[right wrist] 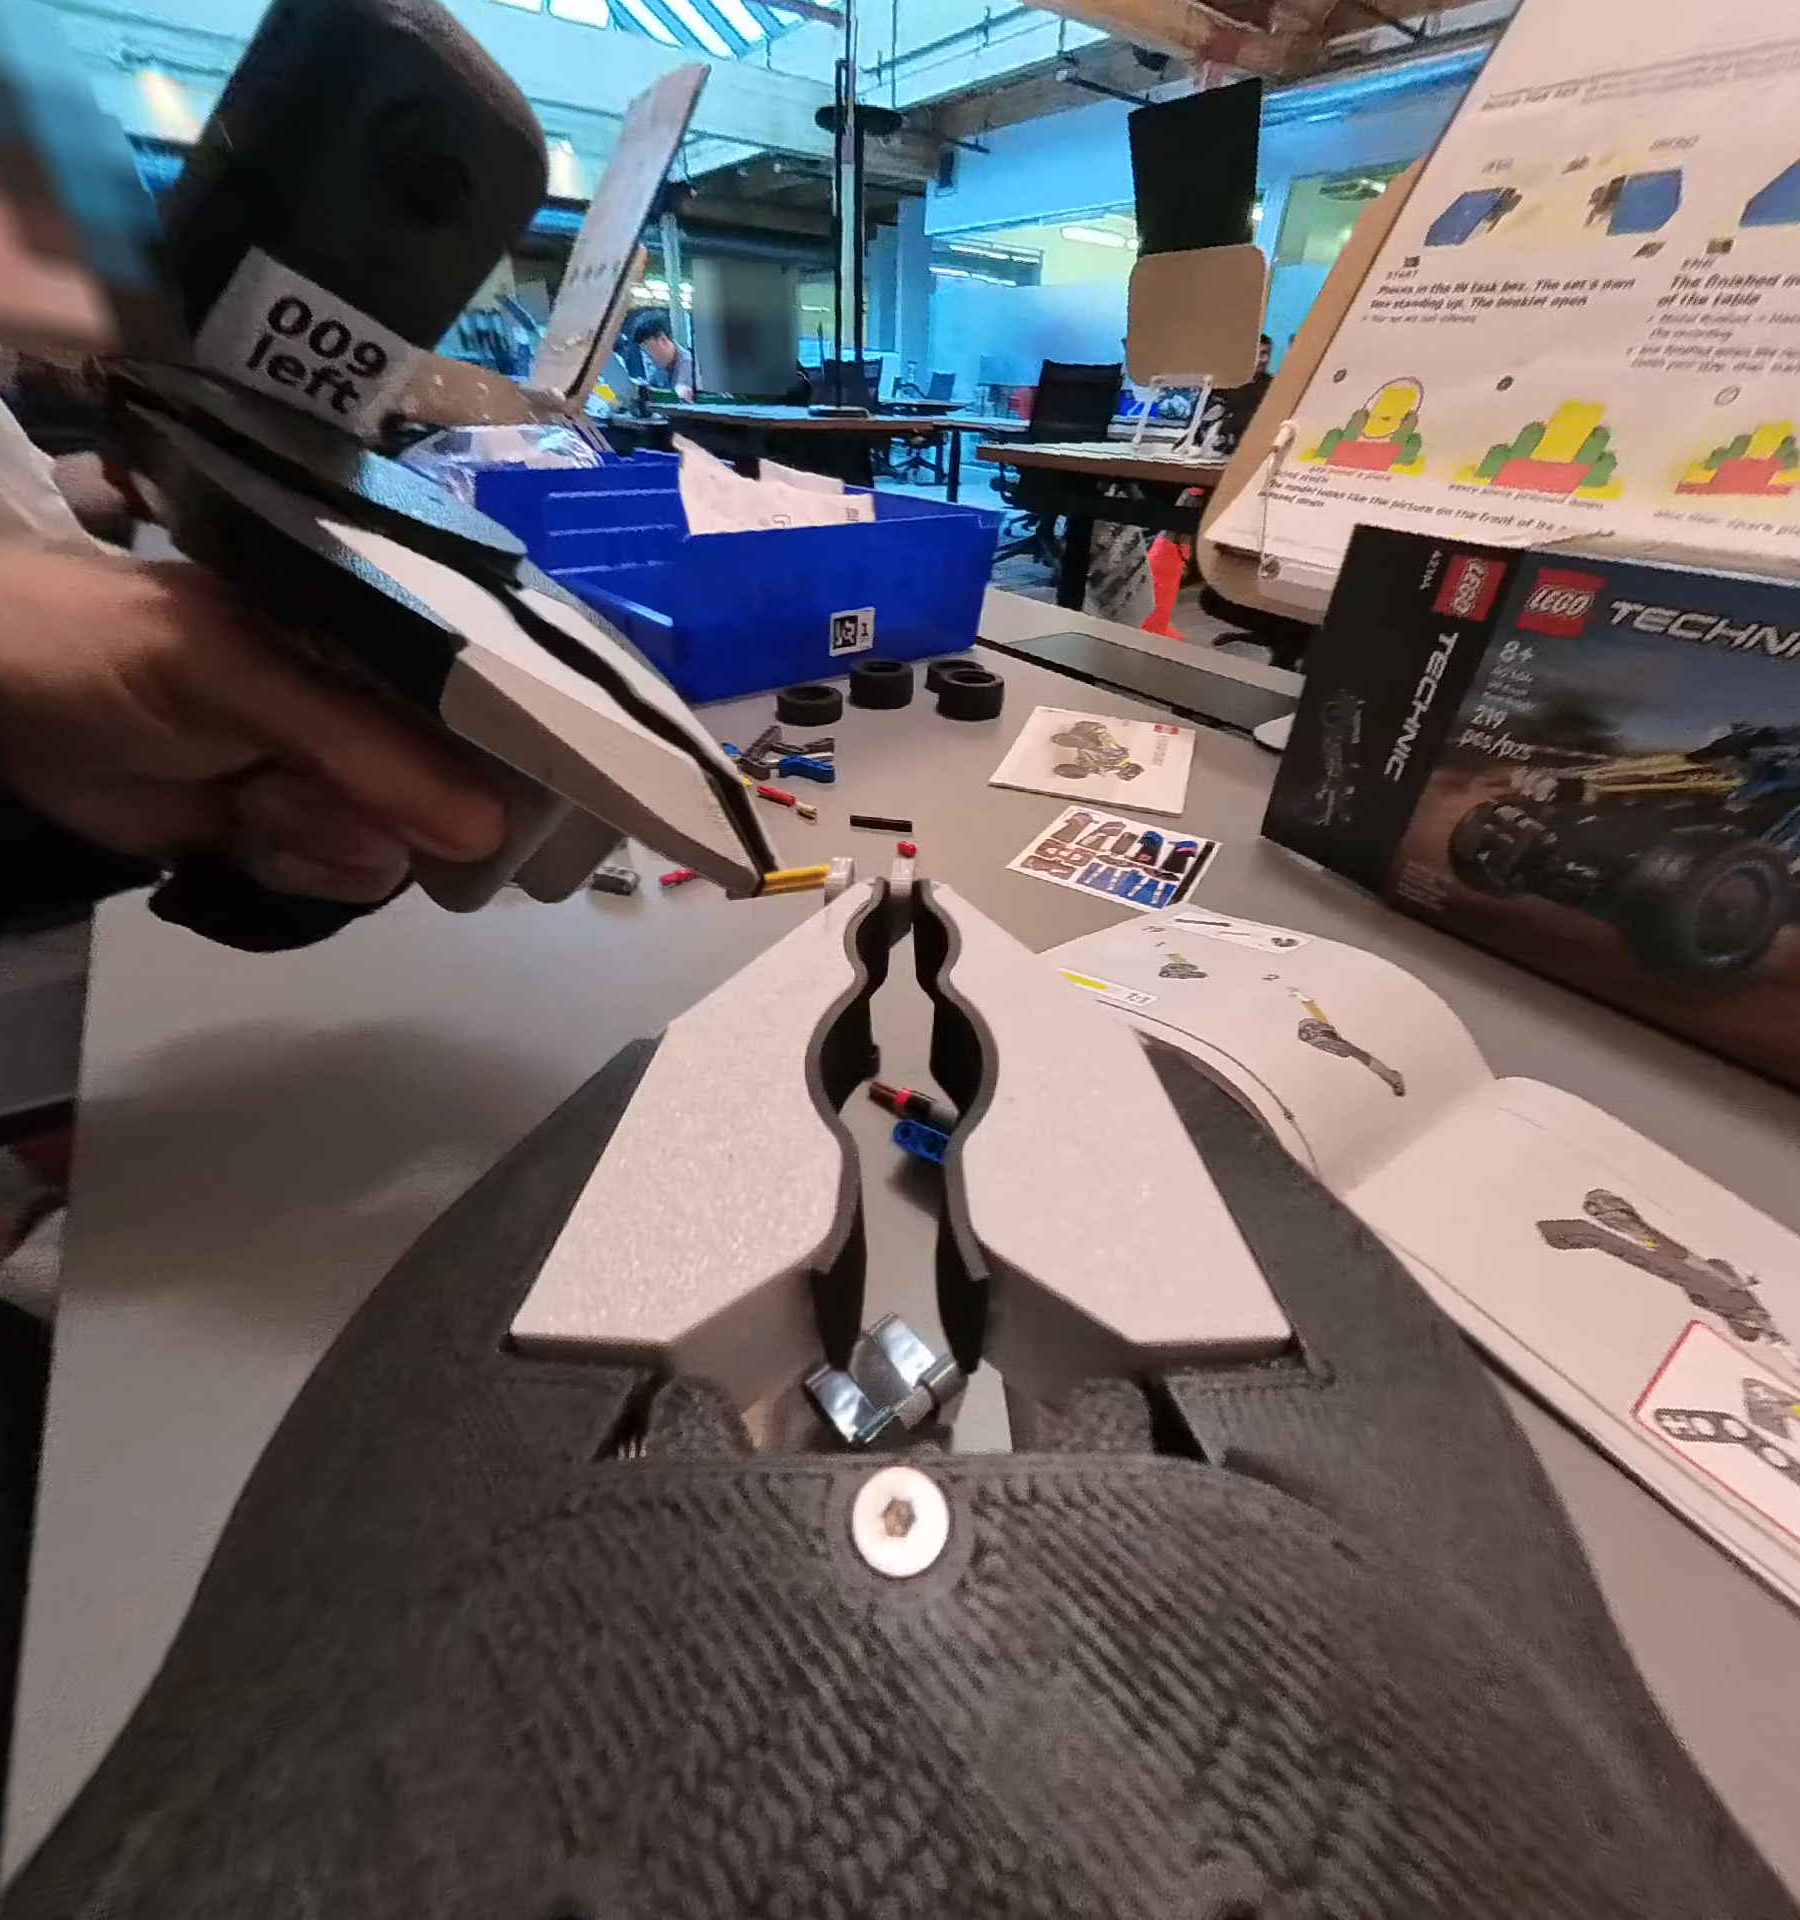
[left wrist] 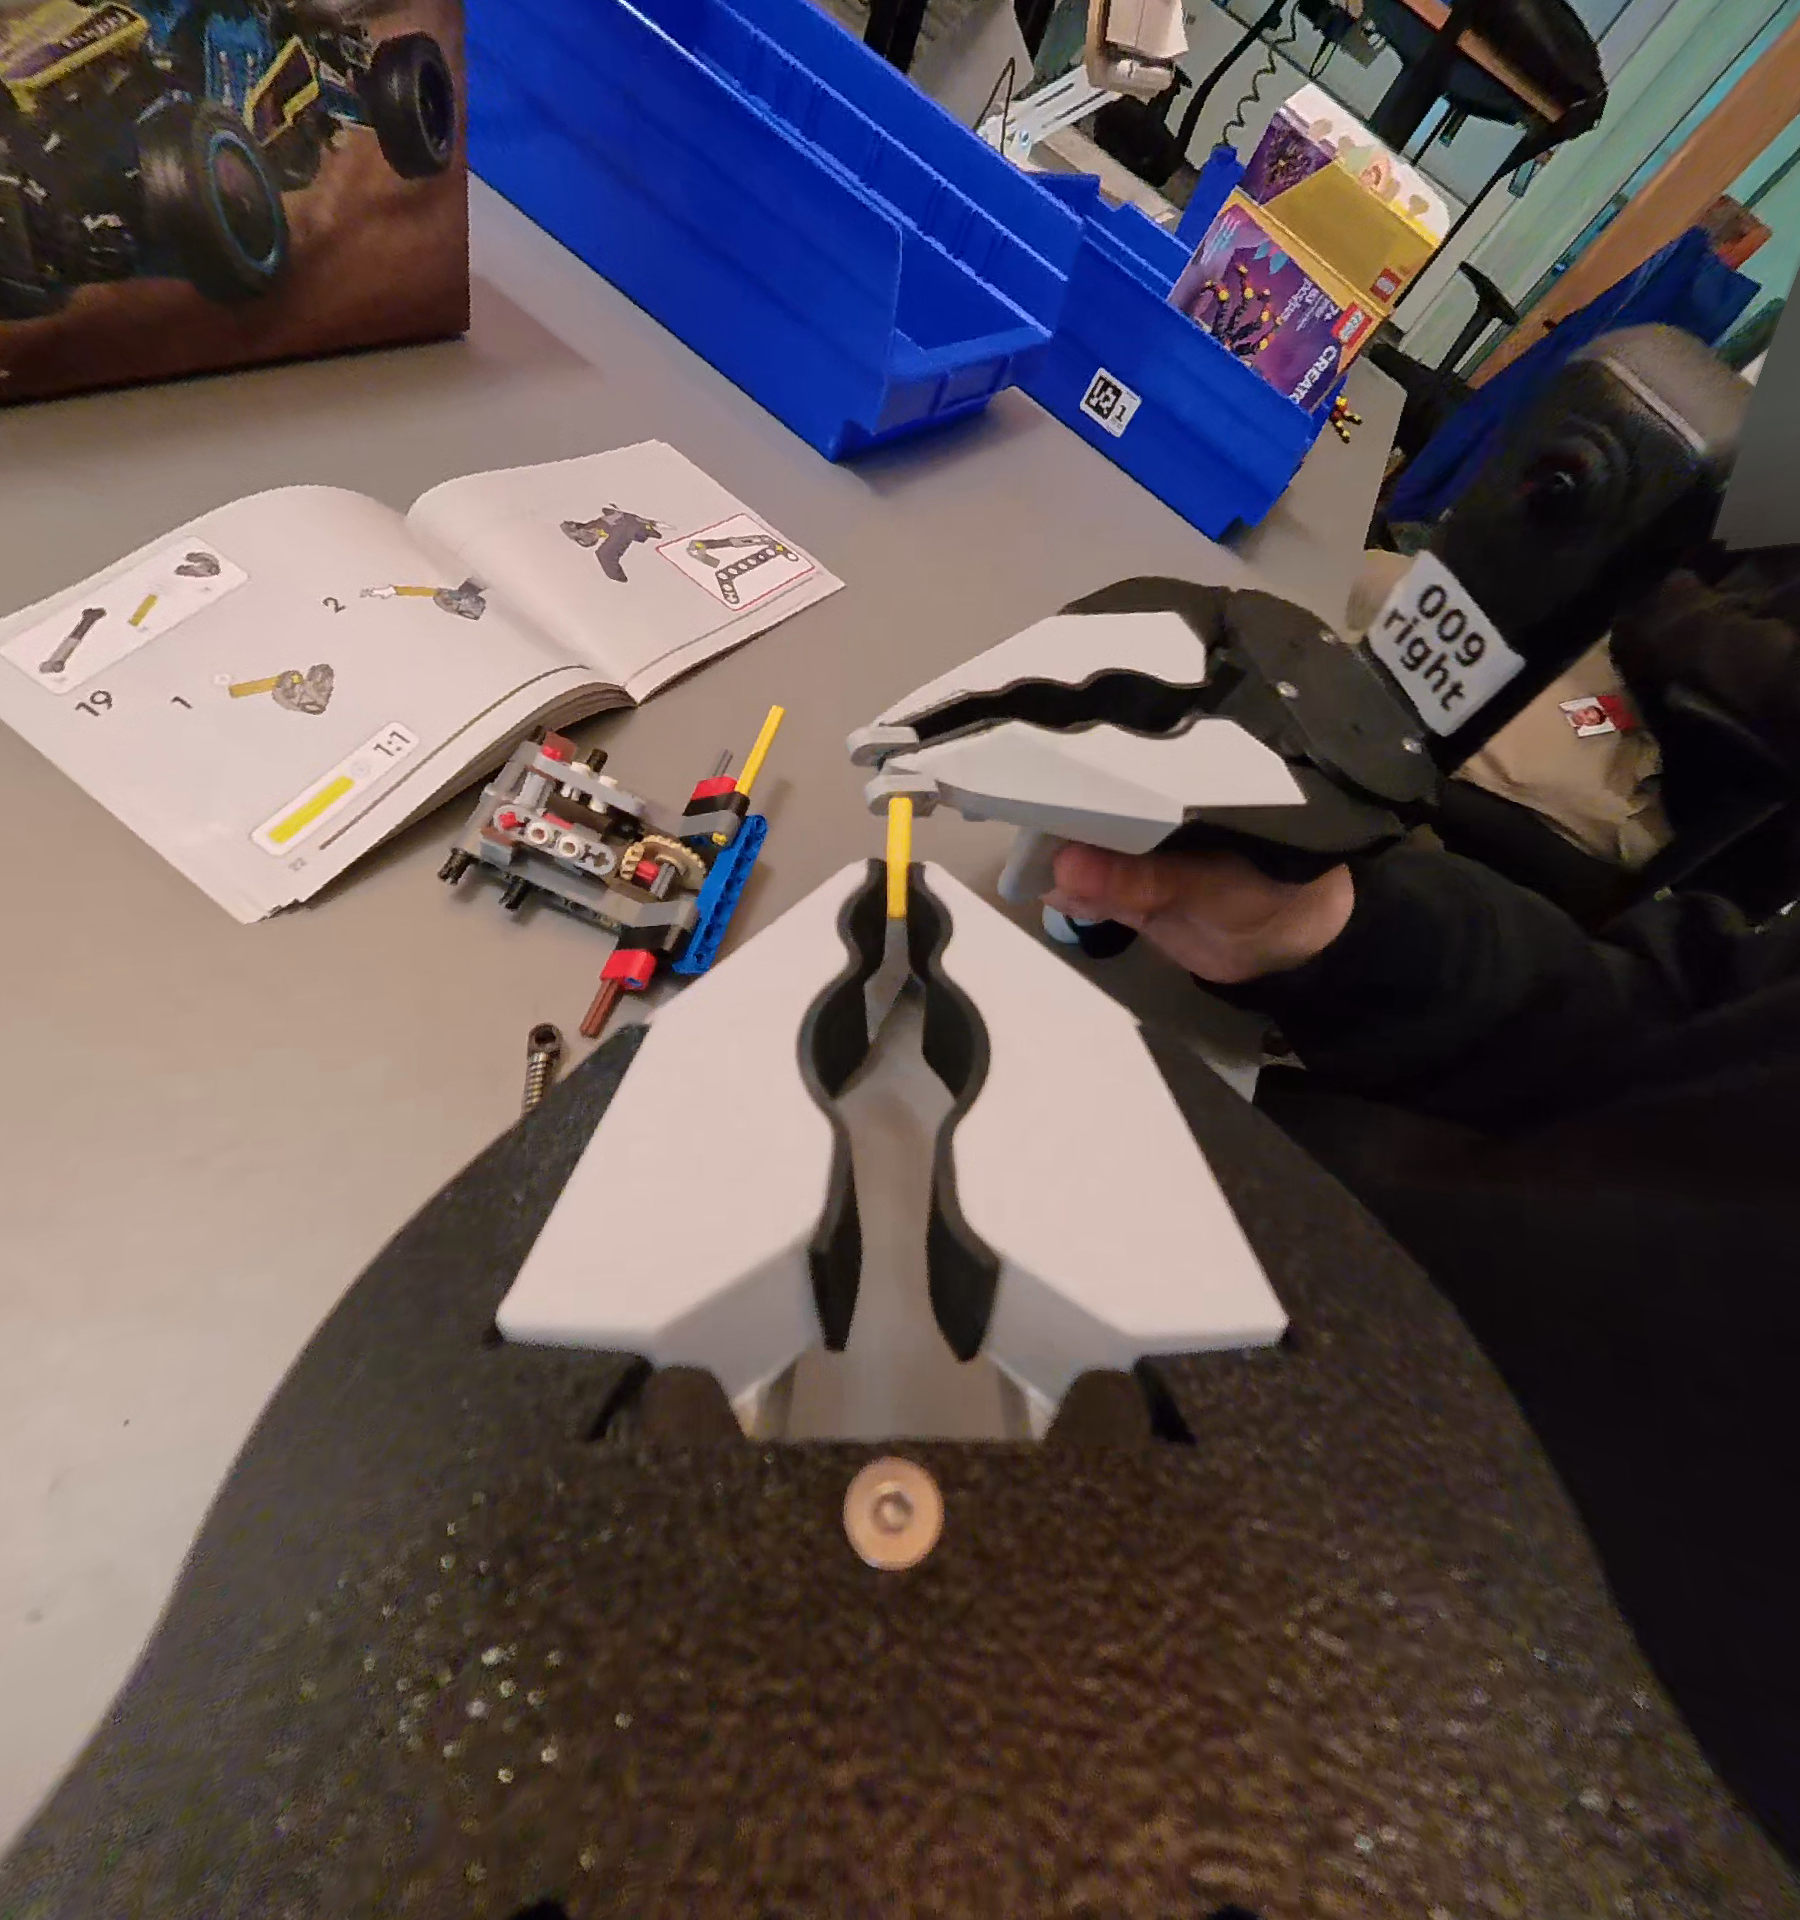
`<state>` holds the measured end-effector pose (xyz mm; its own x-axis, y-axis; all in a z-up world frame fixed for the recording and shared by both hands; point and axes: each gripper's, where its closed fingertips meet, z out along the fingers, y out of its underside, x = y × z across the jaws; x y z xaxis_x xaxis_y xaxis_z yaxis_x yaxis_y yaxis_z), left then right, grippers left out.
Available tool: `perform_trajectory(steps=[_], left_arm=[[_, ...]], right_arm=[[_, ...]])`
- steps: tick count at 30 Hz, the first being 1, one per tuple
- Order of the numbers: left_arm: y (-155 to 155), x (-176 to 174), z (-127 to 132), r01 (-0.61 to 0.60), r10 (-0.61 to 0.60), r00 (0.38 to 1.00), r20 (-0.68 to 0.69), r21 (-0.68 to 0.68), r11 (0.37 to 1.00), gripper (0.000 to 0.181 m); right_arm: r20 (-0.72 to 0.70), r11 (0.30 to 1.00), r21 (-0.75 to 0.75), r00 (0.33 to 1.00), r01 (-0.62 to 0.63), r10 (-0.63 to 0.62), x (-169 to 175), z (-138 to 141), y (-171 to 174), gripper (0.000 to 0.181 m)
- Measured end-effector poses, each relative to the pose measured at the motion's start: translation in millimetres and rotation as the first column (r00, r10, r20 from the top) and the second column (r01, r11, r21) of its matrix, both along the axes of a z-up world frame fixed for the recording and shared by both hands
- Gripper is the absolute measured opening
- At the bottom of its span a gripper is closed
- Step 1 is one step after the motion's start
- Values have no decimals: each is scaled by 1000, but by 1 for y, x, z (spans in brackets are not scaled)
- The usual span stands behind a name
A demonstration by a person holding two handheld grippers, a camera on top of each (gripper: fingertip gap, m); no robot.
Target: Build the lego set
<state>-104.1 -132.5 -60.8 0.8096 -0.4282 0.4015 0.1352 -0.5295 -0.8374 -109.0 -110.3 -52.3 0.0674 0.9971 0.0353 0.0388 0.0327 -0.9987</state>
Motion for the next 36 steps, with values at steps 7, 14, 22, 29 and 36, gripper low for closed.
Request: perform_trajectory(steps=[7, 14, 22, 29, 36], left_arm=[[-1, -5, -10, -25, 25, 1000, 4, -46, 999, 2], [-3, 0, -11, 29, -7, 968, 252, -83, 996, 2], [-1, 1, -4, 34, -19, 952, 305, -46, 998, 2], [3, 0, -9, 28, 16, 915, 404, -103, 994, 2], [10, -1, -11, -1, 37, 952, 303, -117, 993, 2]], right_arm=[[55, 972, 224, 995, 64, -78, -3, -8, -1, 1], [32, 933, 353, 996, 66, -83, -1, -7, -3, 1], [18, 979, 205, 1000, 7, -11, 2, -2, -2, 2], [76, 999, 42, 997, -8, 5, 0, -10, 4, 2], [88, 987, -162, 996, -14, 29, -1, -14, 10, 2]])
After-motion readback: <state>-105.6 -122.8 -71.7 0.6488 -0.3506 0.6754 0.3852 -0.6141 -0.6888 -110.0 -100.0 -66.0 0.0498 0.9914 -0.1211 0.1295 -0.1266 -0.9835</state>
